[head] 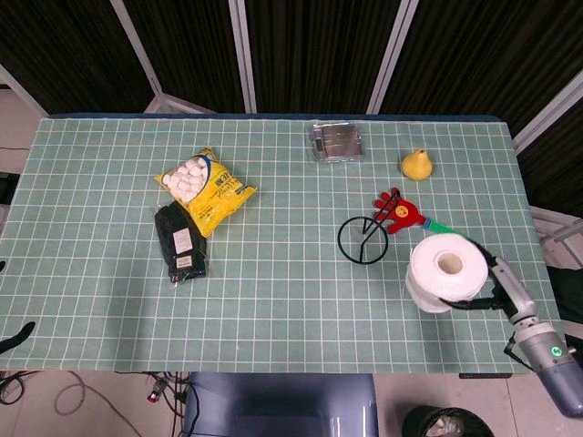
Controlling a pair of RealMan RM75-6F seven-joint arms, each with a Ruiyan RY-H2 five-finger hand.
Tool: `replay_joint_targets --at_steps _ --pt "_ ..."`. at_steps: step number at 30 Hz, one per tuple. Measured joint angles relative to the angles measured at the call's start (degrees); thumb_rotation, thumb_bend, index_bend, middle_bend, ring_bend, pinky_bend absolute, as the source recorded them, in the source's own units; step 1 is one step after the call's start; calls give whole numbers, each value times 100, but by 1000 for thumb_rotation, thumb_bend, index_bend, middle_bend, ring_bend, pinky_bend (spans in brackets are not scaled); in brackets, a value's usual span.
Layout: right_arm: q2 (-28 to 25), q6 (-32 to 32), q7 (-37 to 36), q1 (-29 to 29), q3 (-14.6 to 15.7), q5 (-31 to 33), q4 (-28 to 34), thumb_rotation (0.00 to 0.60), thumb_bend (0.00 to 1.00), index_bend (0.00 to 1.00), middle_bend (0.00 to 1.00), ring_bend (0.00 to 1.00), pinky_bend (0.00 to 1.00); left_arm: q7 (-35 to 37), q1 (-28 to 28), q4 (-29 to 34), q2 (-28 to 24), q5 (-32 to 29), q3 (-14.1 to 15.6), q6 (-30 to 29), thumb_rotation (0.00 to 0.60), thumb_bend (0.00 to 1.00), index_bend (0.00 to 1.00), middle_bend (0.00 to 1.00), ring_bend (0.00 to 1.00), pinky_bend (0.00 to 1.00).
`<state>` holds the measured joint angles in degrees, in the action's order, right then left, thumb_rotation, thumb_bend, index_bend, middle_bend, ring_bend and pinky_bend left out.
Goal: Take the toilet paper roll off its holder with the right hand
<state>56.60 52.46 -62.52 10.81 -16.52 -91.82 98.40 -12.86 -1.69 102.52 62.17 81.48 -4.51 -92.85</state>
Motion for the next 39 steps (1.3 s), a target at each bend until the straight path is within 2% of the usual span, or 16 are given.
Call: replay_joint_targets --at_steps 4,10,19,24,27,30,32,39 --pt "520 149 -103 112 373 -206 -131 600 0 314 245 184 0 2 5 -4 0 4 -1 6 600 116 133 0 0 0" --pt "1223 277 6 333 699 -228 -307 600 0 313 244 183 0 33 3 -12 -11 -21 -15 3 600 116 133 0 0 0" --pt "2120 506 922 511 664 484 -645 600 0 313 244 175 0 9 23 -19 -3 -9 -2 43 600 116 133 0 0 0" --pt "2529 518 1292 609 645 913 -865 600 0 311 242 133 0 -11 28 -23 7 -25 -7 45 600 116 133 0 0 0" --pt "2710 563 1472 642 658 1036 -974 600 0 255 184 81 0 -18 33 -27 12 -37 -11 55 600 116 133 0 0 0" --pt "2859 636 1616 662 662 1161 -1042 600 0 99 58 6 0 -30 43 -25 14 -26 1 77 600 116 133 0 0 0" --pt "2885 643 1689 685 662 1185 -1059 600 0 19 10 0 0 -35 45 -25 19 -20 2 74 600 116 133 0 0 0" --pt "2756 598 1571 784 791 1043 -1020 600 0 0 0 0 0 -48 45 -22 22 -10 12 73 600 116 133 0 0 0"
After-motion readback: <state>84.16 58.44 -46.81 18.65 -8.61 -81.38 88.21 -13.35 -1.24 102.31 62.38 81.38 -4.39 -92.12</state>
